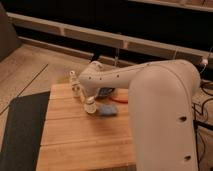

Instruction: Place the ceramic cup over the eraser

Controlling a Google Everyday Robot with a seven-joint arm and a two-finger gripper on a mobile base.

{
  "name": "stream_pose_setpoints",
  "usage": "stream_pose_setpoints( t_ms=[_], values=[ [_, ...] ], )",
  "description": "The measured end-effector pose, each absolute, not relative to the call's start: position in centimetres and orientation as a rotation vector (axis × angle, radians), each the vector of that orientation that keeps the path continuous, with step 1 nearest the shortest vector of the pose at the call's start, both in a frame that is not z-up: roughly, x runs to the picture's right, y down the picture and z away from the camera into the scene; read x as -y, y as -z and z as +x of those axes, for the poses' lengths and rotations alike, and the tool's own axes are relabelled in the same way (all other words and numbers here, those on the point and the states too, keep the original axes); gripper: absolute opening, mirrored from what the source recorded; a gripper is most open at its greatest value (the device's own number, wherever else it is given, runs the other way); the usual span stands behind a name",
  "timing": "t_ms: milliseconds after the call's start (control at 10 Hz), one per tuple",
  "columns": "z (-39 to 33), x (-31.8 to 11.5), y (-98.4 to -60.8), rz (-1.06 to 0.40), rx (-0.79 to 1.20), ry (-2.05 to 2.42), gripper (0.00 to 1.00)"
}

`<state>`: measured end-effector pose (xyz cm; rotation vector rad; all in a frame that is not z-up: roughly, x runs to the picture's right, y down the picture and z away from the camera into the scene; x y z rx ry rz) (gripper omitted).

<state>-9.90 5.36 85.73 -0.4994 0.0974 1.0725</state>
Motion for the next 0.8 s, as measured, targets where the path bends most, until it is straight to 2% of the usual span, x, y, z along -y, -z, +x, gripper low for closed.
stream_pose_setpoints(
  t_ms=[200,300,400,800],
  values=[
    [-10.69,-5.43,-85.73,-0.513,-0.086,-1.064,0.68],
    [-10.80,-5.51,-85.72,-0.516,-0.086,-1.061,0.75],
    [-10.77,-5.62,-85.72,-0.520,-0.088,-1.057,0.80],
    [-10.89,-5.86,-85.50,-0.528,-0.095,-1.049,0.80]
  ],
)
